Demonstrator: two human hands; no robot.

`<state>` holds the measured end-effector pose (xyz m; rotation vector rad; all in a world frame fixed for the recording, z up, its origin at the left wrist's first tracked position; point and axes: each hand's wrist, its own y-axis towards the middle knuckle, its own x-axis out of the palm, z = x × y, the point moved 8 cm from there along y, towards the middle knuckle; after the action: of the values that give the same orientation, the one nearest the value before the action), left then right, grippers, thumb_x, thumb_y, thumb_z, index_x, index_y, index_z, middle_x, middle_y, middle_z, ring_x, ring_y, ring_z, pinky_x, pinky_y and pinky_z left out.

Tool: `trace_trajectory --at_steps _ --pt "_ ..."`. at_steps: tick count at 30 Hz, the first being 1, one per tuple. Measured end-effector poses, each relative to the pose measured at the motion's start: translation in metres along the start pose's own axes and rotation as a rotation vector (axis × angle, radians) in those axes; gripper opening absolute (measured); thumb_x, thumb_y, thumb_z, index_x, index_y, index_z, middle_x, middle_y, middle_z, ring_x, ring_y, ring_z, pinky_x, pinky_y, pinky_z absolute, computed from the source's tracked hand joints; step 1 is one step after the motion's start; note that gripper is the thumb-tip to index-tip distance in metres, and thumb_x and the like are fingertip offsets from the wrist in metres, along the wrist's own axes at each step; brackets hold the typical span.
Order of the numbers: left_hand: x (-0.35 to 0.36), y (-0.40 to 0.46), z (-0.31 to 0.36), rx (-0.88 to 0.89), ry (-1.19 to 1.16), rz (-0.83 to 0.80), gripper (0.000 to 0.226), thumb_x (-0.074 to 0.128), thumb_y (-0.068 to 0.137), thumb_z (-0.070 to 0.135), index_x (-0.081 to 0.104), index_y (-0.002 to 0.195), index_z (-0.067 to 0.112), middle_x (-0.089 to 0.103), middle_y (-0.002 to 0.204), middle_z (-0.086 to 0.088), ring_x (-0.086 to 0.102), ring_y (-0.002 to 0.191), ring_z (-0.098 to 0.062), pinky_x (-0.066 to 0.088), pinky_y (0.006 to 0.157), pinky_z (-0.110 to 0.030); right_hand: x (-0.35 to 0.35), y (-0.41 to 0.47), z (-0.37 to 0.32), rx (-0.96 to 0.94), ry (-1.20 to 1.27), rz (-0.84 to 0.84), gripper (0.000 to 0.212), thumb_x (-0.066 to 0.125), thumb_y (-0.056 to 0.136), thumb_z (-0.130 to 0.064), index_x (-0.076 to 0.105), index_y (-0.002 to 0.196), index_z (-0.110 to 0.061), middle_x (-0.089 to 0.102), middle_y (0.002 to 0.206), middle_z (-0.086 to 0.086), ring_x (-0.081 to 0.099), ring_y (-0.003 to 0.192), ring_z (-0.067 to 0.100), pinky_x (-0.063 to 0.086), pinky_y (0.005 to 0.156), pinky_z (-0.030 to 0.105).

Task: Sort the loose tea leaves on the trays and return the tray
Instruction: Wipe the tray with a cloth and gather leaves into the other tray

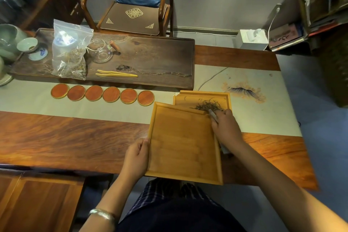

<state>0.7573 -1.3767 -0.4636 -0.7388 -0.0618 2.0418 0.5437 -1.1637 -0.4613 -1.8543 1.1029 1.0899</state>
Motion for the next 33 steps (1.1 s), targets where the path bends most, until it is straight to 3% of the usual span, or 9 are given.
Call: trace_trajectory --at_steps 3,8,11,16,19,21,24,27,33 --pt "0.004 0.002 0.004 0.023 0.019 -0.004 0.045 0.036 0.102 0.025 0.044 0.063 0.003 0.046 0.062 -0.011 0.045 0.058 -0.025 0.034 0.057 -0.034 0.002 -0.002 0.011 0.050 0.018 -0.007 0.032 0.047 0.097 -0.025 0.054 0.127 -0.012 0.048 0.114 0.012 0.053 0.094 0.024 0.047 0.076 0.032" --pt "0.006 0.001 0.007 0.049 0.042 -0.012 0.044 0.036 0.102 0.023 0.042 0.062 0.008 0.043 0.057 -0.006 0.042 0.053 -0.017 0.031 0.051 -0.028 0.003 -0.006 0.027 0.093 0.093 0.007 0.036 0.046 0.098 -0.026 0.050 0.131 -0.013 0.049 0.114 0.015 0.054 0.092 0.026 0.048 0.075 0.033" --pt "0.006 0.000 0.004 0.039 0.019 -0.024 0.047 0.035 0.102 0.024 0.042 0.062 0.001 0.043 0.057 -0.014 0.042 0.054 -0.027 0.034 0.054 -0.034 -0.002 -0.004 0.041 0.130 0.150 0.049 0.029 0.050 0.096 -0.022 0.054 0.121 -0.007 0.050 0.106 0.017 0.047 0.078 0.020 0.035 0.064 0.027" --pt "-0.007 0.000 0.002 0.007 -0.044 0.032 0.044 0.033 0.103 0.026 0.037 0.061 0.014 0.036 0.055 -0.003 0.037 0.051 -0.015 0.028 0.053 -0.030 -0.019 0.001 0.050 0.095 0.252 0.105 0.017 0.051 0.095 -0.018 0.059 0.098 -0.004 0.058 0.092 0.015 0.050 0.084 0.024 0.030 0.063 0.030" --pt "-0.018 0.003 -0.002 -0.013 -0.046 0.057 0.044 0.032 0.103 0.027 0.039 0.062 0.014 0.036 0.057 -0.006 0.037 0.052 -0.018 0.027 0.053 -0.030 -0.037 0.011 0.027 -0.020 0.286 0.119 0.020 0.046 0.097 -0.016 0.058 0.085 -0.006 0.059 0.082 0.010 0.053 0.080 0.027 0.034 0.061 0.033" --pt "-0.026 0.006 -0.006 -0.028 -0.060 0.068 0.044 0.033 0.103 0.026 0.040 0.061 0.014 0.037 0.056 -0.005 0.038 0.052 -0.018 0.028 0.054 -0.031 -0.047 0.024 0.004 -0.079 0.336 0.116 0.026 0.041 0.099 -0.024 0.057 0.082 -0.012 0.057 0.077 0.003 0.053 0.075 0.021 0.038 0.061 0.034" --pt "-0.039 0.010 -0.009 -0.034 -0.068 0.107 0.045 0.034 0.103 0.025 0.036 0.058 0.017 0.035 0.050 0.005 0.037 0.046 -0.009 0.029 0.049 -0.025 -0.052 0.061 -0.034 -0.109 0.312 0.090 0.025 0.038 0.098 -0.034 0.057 0.090 -0.020 0.056 0.084 -0.006 0.050 0.079 0.013 0.038 0.066 0.032" --pt "-0.051 0.014 -0.014 -0.032 -0.092 0.157 0.047 0.035 0.102 0.022 0.034 0.056 0.021 0.034 0.046 0.009 0.035 0.041 -0.002 0.029 0.043 -0.016 -0.036 0.106 -0.070 -0.182 0.208 -0.012 0.024 0.040 0.096 -0.026 0.059 0.107 -0.016 0.055 0.098 -0.003 0.049 0.090 0.015 0.036 0.074 0.029" --pt "-0.074 0.022 -0.037 -0.069 -0.112 0.182 0.045 0.035 0.102 0.025 0.046 0.059 0.015 0.042 0.051 0.008 0.040 0.046 -0.002 0.033 0.045 -0.017 -0.005 0.153 -0.143 -0.445 0.124 -0.204 0.012 0.048 0.093 -0.021 0.058 0.086 -0.021 0.055 0.086 0.001 0.052 0.083 0.020 0.035 0.059 0.026"
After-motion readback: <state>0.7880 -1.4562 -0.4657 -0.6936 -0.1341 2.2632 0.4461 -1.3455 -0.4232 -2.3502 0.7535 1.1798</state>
